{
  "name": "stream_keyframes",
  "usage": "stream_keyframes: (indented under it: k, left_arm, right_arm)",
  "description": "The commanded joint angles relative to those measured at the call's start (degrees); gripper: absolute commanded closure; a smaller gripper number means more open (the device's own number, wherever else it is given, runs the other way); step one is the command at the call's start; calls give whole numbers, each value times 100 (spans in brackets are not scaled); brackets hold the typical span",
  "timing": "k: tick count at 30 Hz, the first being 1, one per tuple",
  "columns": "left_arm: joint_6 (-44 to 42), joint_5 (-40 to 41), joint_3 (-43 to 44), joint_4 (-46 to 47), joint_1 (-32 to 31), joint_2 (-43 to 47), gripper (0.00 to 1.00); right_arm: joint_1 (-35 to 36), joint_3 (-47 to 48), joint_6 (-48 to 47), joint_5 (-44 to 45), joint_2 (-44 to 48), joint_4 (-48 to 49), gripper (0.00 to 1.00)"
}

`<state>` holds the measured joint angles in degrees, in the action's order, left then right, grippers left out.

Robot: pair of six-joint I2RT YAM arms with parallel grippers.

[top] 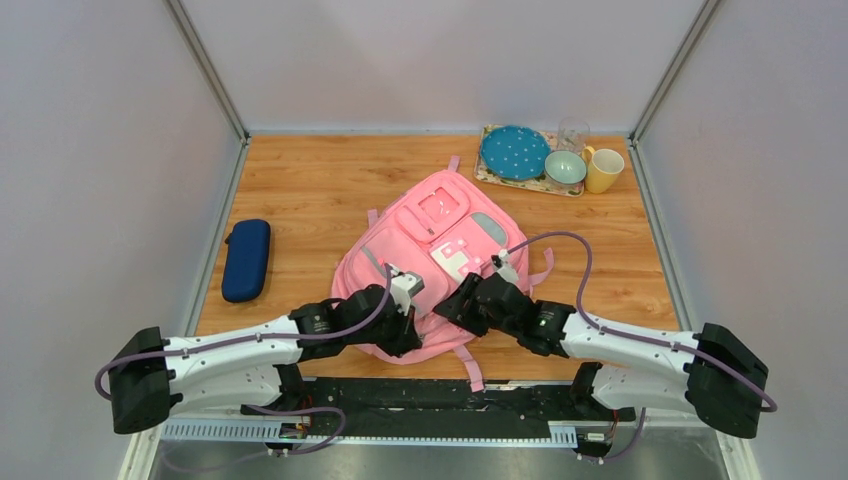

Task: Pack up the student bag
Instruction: Unzip the student bag at the center of the board.

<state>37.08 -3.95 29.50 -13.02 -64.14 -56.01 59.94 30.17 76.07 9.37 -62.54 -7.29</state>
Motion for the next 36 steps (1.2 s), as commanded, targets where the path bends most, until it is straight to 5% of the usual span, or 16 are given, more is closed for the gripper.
stream_keyframes:
  k: [1,2,6,14,19,26,30,36]
  left_arm:
    - [-34,-326,425,475,-169,-33,100]
    - [-43,-335,452,484,-169,-50,100]
    - [-52,-300,461,440,-187,2,100]
    - [-359,595,513,-648,-195,283,100]
    - [-614,1869,496,-1991,-82,635,100]
    - [-860,2530,478,-2846,490,670,100]
    - [-1010,1794,645,-2271,508,652,100]
    - [-228,97,706,-380,421,1005,69]
  right_arm:
    - [26,287,180,241,-179,246,51]
    - [26,305,171,259,-231,211,68]
    - [9,375,118,556,-188,44,99]
    - [-456,445,-540,1032,514,-703,100]
    - [-1080,402,-1147,708,1015,-1168,100]
    - [-1476,323,-1552,172,1279,-1389,100]
    - [-1494,270,-1525,-197,1297,-1205,100]
    - [-1127,366,-1359,-498,938,-871,100]
